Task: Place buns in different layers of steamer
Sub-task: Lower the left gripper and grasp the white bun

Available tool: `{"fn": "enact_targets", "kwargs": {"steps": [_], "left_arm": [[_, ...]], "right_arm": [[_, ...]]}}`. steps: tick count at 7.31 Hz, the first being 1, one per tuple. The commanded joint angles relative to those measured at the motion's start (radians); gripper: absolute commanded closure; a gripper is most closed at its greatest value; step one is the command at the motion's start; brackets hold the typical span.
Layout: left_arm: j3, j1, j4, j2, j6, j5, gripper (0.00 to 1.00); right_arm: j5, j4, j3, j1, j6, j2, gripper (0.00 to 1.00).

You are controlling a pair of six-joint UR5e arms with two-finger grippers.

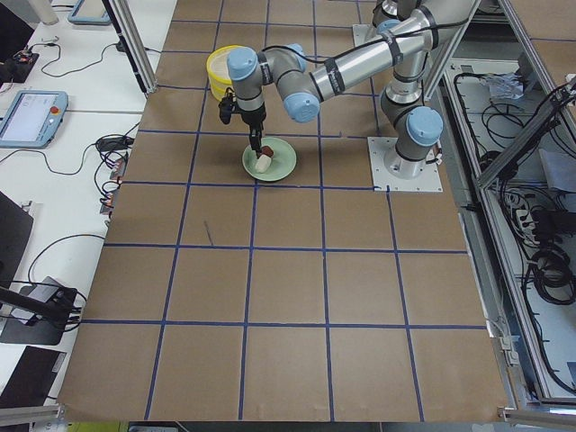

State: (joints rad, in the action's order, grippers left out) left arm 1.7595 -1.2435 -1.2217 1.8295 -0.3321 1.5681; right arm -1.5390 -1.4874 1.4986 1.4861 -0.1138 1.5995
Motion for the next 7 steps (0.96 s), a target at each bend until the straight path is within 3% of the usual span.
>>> {"fn": "enact_targets", "kwargs": {"steps": [1,3,5,7], "left_arm": [[0.005,-0.001,0.067,0.091,0.005,-0.008,0.00],[0.052,-0.001,0.067,0.097,0.005,-0.026,0.00],[0.083,-0.001,0.097,0.096,0.007,-0.034,0.06],[0.095,-0.001,0.102,0.097,0.004,-0.042,0.22]], "right_arm": [[0.002,-0.001,0.005,0.000,0.000,0.000,0.00],[0.002,-0.001,0.011,0.000,0.000,0.000,0.00],[0.003,-0.029,0.006,0.014,0.057,-0.006,0.00],[-0.041,-0.219,-0.004,0.162,0.236,-0.148,0.00]]}}
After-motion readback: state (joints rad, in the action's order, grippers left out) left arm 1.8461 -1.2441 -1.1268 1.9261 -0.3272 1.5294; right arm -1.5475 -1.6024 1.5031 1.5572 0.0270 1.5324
